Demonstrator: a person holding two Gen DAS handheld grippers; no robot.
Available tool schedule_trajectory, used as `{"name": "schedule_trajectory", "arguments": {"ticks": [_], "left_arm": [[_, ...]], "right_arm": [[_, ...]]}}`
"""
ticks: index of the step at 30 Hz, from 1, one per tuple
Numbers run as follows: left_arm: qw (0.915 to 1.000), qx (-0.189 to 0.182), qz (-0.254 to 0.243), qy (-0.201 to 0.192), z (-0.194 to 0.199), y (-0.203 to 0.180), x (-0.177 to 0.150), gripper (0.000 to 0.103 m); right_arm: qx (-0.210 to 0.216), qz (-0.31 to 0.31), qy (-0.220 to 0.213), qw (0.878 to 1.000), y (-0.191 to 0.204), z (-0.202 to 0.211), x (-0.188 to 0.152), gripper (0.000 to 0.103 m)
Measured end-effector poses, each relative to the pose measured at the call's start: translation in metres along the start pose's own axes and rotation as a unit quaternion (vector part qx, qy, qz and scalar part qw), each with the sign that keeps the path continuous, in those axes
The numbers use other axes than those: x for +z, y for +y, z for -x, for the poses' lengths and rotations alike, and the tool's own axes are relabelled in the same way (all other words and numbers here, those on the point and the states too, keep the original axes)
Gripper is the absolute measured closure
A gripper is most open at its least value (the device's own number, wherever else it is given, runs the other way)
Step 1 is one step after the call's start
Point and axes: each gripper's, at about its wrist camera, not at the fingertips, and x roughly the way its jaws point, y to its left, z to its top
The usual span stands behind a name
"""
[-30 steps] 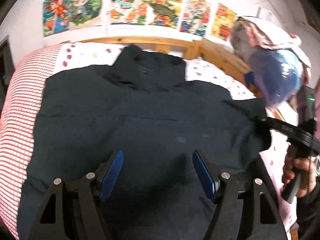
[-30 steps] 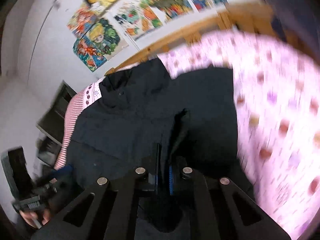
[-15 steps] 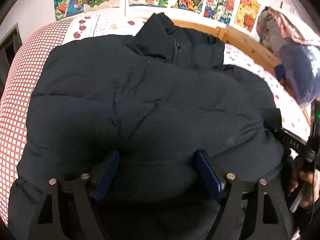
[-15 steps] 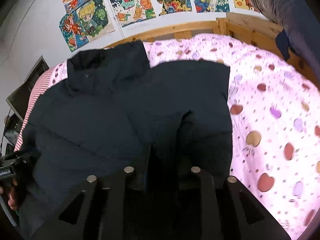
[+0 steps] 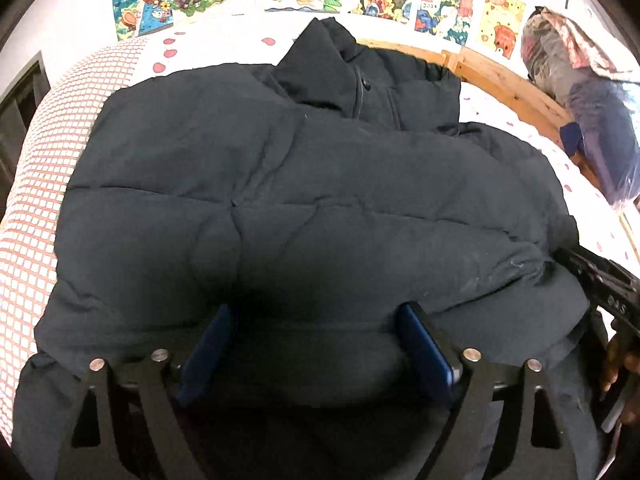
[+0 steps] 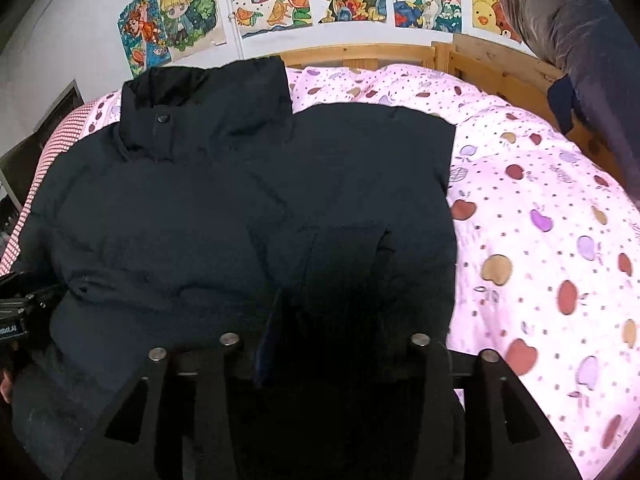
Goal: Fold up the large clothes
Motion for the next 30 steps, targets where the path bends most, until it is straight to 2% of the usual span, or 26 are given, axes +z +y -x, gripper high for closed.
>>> {"name": "schedule_trajectory", "arguments": {"ticks": [4, 6, 13, 18, 24, 27, 30], "left_arm": [[0.999, -0.027, 0.035, -0.002, 0.014, 0.009, 0.01, 0.014], [0.9986, -0.027, 0.045, -0.009, 0.021, 0.011, 0.015, 0.012], [0.9988, 0.001, 0.012, -0.047, 0.037, 0.005, 0.044, 0.01], [0.997, 0.004, 0.011, -0.077, 0.033, 0.006, 0.086, 0.008], [0.9943, 0.004, -0.011, -0.106, -0.003, 0.014, 0.149, 0.008], [0.9926, 0.0, -0.003, -0.121, -0.02, 0.017, 0.177, 0.008], [0.9899, 0.018, -0.004, -0.14, -0.036, 0.013, 0.195, 0.008]], "right_arm": [[0.007, 0.008, -0.003, 1.0, -0.004, 0.021, 0.001, 0.042], [-0.001, 0.015, -0.01, 1.0, -0.005, 0.033, 0.004, 0.028], [0.005, 0.025, -0.024, 0.999, -0.01, 0.051, 0.031, 0.025], [0.014, 0.04, -0.034, 0.999, 0.007, 0.043, 0.061, 0.024], [0.027, 0.045, -0.042, 0.998, 0.029, 0.006, 0.115, 0.023], [0.043, 0.033, -0.055, 0.997, 0.034, -0.017, 0.143, 0.023], [0.06, 0.011, -0.063, 0.996, 0.038, -0.045, 0.168, 0.023]]}}
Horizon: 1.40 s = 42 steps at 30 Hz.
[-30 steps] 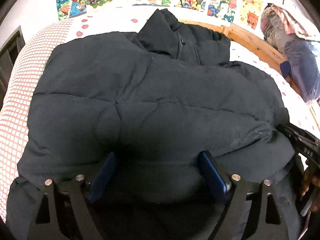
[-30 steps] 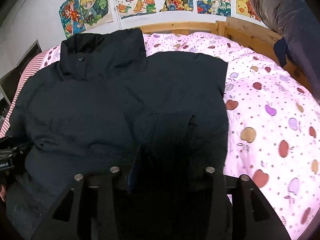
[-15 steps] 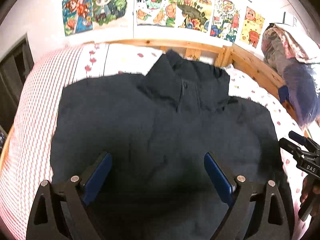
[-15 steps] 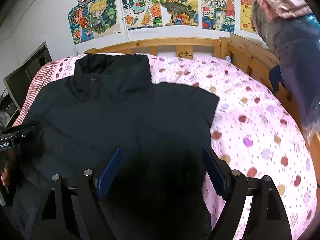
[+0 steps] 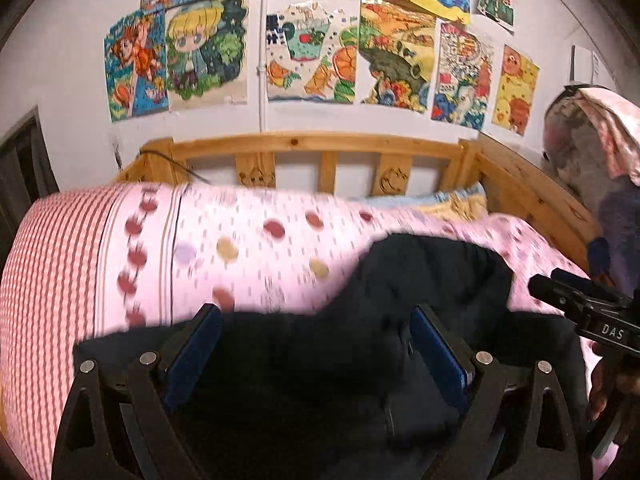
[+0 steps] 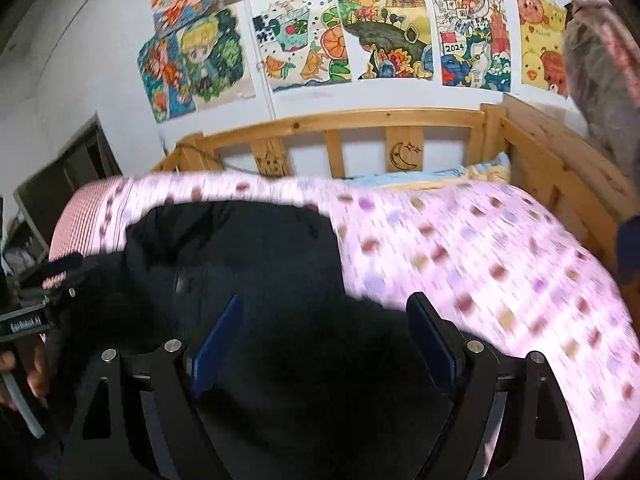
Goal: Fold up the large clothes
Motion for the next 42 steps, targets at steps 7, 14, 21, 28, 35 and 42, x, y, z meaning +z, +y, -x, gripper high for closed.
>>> {"name": "schedule_trajectory", "arguments": {"ticks": [7, 14, 21, 28, 35, 42], "left_arm": [[0.9997, 0.016, -0.005, -0.02, -0.024, -0.016, 0.008, 0.062], [0.9994, -0.018, -0.017, -0.026, -0.005, -0.016, 0.008, 0.096], [0.9992, -0.015, -0.037, 0.0, 0.042, 0.007, -0.006, 0.098], [0.9931, -0.019, -0.106, 0.047, 0.078, 0.005, -0.055, 0.098], [0.9849, -0.026, -0.136, 0.104, 0.061, -0.002, -0.103, 0.098], [0.9825, -0.026, -0.148, 0.11, 0.039, -0.004, -0.126, 0.098]], "right_arm": [[-0.001, -0.03, 0.01, 0.999, 0.009, -0.069, 0.02, 0.056], [-0.017, -0.028, 0.001, 0.999, 0.011, -0.071, 0.019, 0.093], [0.013, -0.021, -0.031, 0.999, -0.004, -0.011, 0.004, 0.097], [0.027, 0.037, -0.011, 0.999, 0.007, 0.048, -0.037, 0.097], [0.003, 0.084, 0.051, 0.995, 0.012, 0.055, -0.077, 0.098], [-0.011, 0.09, 0.087, 0.992, 0.008, 0.03, -0.109, 0.098]]}}
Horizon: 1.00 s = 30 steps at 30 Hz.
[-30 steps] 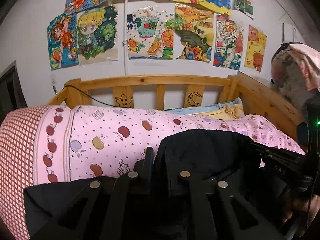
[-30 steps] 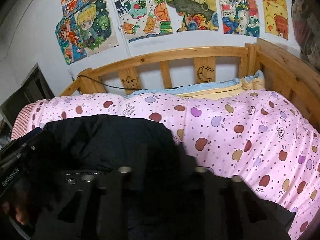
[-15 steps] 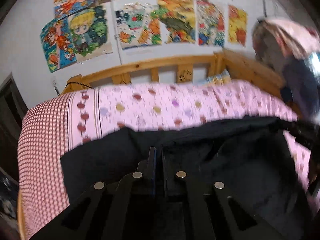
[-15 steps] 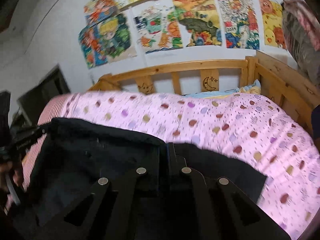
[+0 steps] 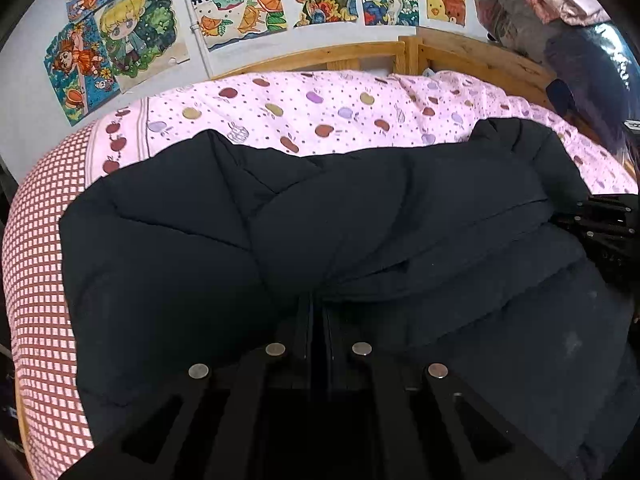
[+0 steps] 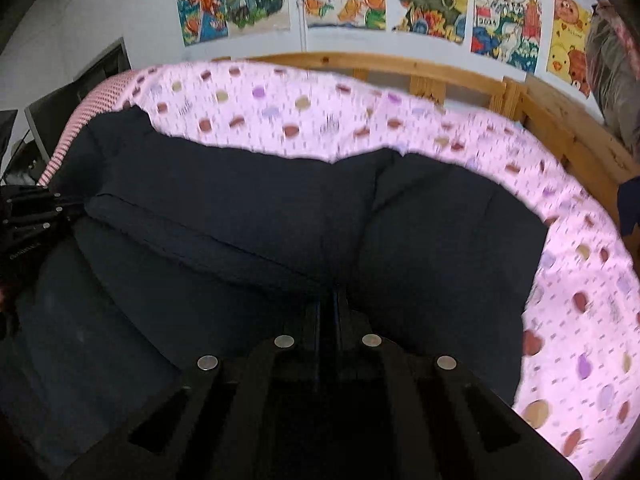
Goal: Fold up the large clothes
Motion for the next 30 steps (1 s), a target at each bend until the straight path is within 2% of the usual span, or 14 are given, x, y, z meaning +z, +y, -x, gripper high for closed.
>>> {"name": "schedule_trajectory", "arguments": {"ticks": [4, 10, 15, 17, 18, 19, 20, 21, 22, 27, 30], "left_arm": [[0.9999, 0.009, -0.01, -0.001, -0.011, -0.005, -0.006, 0.098], [0.9999, 0.003, -0.002, -0.013, -0.019, -0.001, -0.012, 0.098], [0.999, -0.012, 0.001, -0.044, -0.003, 0.005, -0.01, 0.096], [0.9983, -0.022, 0.008, -0.052, 0.005, 0.008, -0.007, 0.092], [0.9979, -0.025, 0.012, -0.058, 0.011, 0.01, -0.006, 0.085], [0.9976, -0.025, 0.015, -0.062, 0.013, 0.011, -0.006, 0.072], [0.9972, -0.022, 0.02, -0.069, 0.018, 0.013, -0.006, 0.064], [0.9964, -0.019, 0.027, -0.078, 0.023, 0.015, -0.006, 0.049], [0.9955, -0.018, 0.031, -0.088, 0.027, 0.016, -0.007, 0.044], [0.9838, -0.045, 0.058, -0.164, 0.059, 0.026, -0.001, 0.042], [0.9782, -0.047, 0.071, -0.189, 0.066, 0.026, 0.017, 0.042]], "right_arm": [[-0.009, 0.008, 0.001, 1.0, 0.006, -0.014, -0.009, 0.099], [-0.012, 0.006, -0.001, 1.0, 0.009, -0.026, -0.018, 0.099], [-0.016, 0.011, -0.014, 1.0, 0.012, -0.027, -0.024, 0.099], [-0.008, 0.003, -0.031, 0.999, 0.009, -0.015, -0.022, 0.097], [-0.004, -0.001, -0.038, 0.999, 0.007, -0.008, -0.02, 0.097], [-0.002, -0.006, -0.043, 0.999, 0.005, -0.003, -0.019, 0.097], [0.001, -0.01, -0.047, 0.999, 0.002, 0.003, -0.019, 0.097], [0.005, -0.013, -0.05, 0.999, 0.0, 0.008, -0.018, 0.096], [0.007, -0.015, -0.051, 0.999, -0.002, 0.012, -0.019, 0.096], [0.015, -0.023, -0.075, 0.997, -0.015, 0.039, -0.018, 0.096], [0.024, -0.037, -0.104, 0.994, -0.025, 0.055, -0.005, 0.096]]}}
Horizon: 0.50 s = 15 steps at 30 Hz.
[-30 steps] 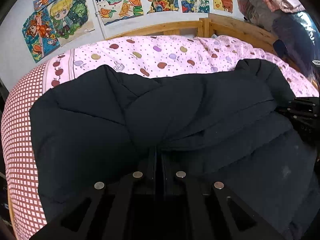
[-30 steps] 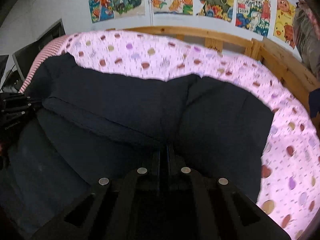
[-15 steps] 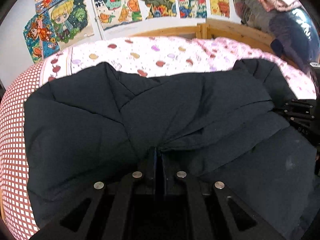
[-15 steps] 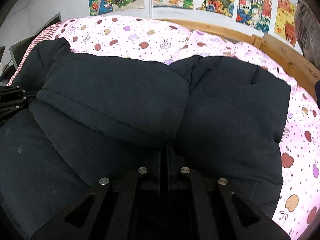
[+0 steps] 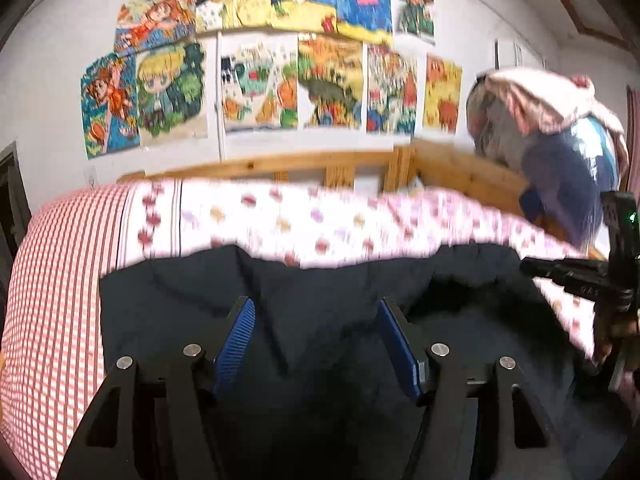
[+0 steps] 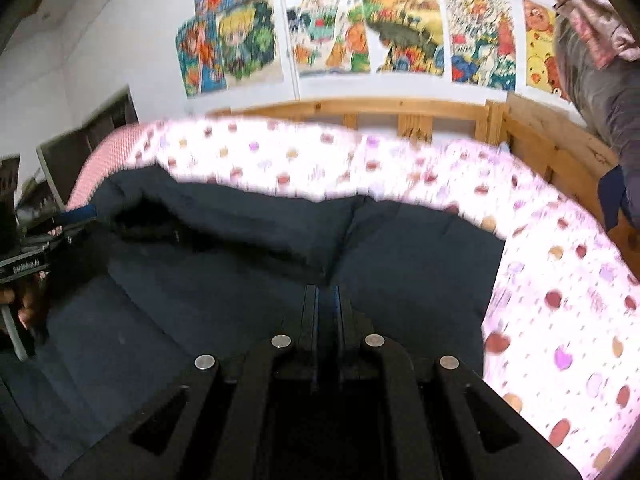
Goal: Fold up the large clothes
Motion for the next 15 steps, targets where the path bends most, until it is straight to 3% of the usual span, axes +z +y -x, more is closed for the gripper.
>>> {"name": "schedule_trajectory", "arguments": {"ticks": [3, 5, 8, 10, 12, 15], "left_arm": [[0.9998, -0.018, 0.012, 0.005, -0.017, -0.007, 0.019, 0.042], [0.9992, -0.024, 0.011, 0.03, -0.034, -0.013, 0.025, 0.042], [0.9963, -0.03, -0.001, 0.081, -0.054, -0.022, 0.019, 0.047], [0.9918, -0.043, -0.013, 0.12, -0.068, -0.024, 0.01, 0.061], [0.9852, -0.029, -0.032, 0.166, -0.082, -0.027, -0.005, 0.065], [0.9803, -0.02, -0.056, 0.189, -0.091, -0.032, -0.022, 0.065]], "right_arm": [[0.011, -0.022, -0.018, 1.0, -0.002, -0.003, 0.022, 0.096], [0.029, -0.038, -0.022, 0.999, 0.0, -0.011, 0.034, 0.096], [0.067, -0.057, -0.004, 0.996, 0.008, -0.034, 0.043, 0.096], [0.08, -0.057, 0.014, 0.995, 0.016, -0.049, 0.044, 0.096], [0.084, -0.05, 0.035, 0.995, 0.023, -0.062, 0.036, 0.096], [0.074, -0.028, 0.077, 0.994, 0.033, -0.078, 0.018, 0.096]]}}
